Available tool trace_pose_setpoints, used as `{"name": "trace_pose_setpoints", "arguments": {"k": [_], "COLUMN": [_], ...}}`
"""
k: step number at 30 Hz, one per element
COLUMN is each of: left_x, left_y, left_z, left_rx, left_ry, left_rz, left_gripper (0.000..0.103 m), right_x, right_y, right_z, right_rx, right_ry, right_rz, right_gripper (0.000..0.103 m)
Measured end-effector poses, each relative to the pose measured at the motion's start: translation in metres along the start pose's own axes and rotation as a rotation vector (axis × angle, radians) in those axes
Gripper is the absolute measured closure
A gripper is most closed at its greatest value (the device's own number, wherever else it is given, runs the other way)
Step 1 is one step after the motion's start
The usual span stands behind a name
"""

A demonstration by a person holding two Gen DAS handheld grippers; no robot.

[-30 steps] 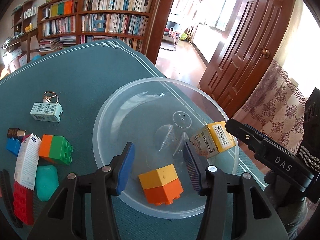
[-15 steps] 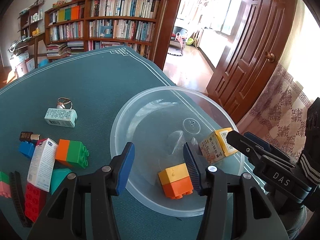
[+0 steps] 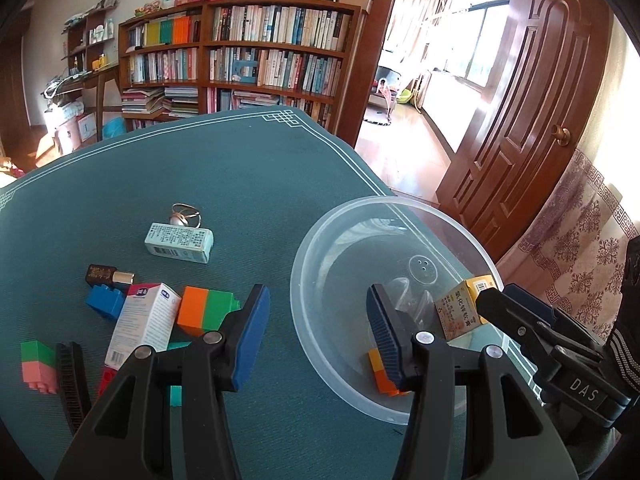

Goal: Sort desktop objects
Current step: 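Move the left tool to the green-pink block and grasp it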

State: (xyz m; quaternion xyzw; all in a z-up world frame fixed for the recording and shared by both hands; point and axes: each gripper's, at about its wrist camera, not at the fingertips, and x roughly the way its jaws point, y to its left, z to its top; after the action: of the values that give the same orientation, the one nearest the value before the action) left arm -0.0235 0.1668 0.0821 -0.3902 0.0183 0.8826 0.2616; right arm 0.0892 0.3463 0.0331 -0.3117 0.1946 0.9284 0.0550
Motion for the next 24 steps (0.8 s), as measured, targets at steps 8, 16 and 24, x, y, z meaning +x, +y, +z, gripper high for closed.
{"name": "trace_pose_setpoints", "arguments": {"k": [8,16,24], "left_x": [-0.012,-0.020,-0.030], "left_y": [0.042,0.097,0.146], "left_z": [-0.001,-0.016,-0.026], "left_rx": [-0.053,-0.132,-0.196], "left_ry": [-0.010,0.005,-0.013], "left_rz": [0.064,0.159,0.252], "left_gripper": [0.049,0.049,0.049], "right_x": [0.011,0.025,0.046], "right_y": [0.035,0.082,0.130], "right_z": [-0.003,-0.009,-0.023], "right_rx": [-0.051,-0.094,-0.167], "right_ry": [0.072,0.130,0.196], "right_rz": [0.121,0.248,0.323], "right_gripper": [0.029,0.028,0.028]}}
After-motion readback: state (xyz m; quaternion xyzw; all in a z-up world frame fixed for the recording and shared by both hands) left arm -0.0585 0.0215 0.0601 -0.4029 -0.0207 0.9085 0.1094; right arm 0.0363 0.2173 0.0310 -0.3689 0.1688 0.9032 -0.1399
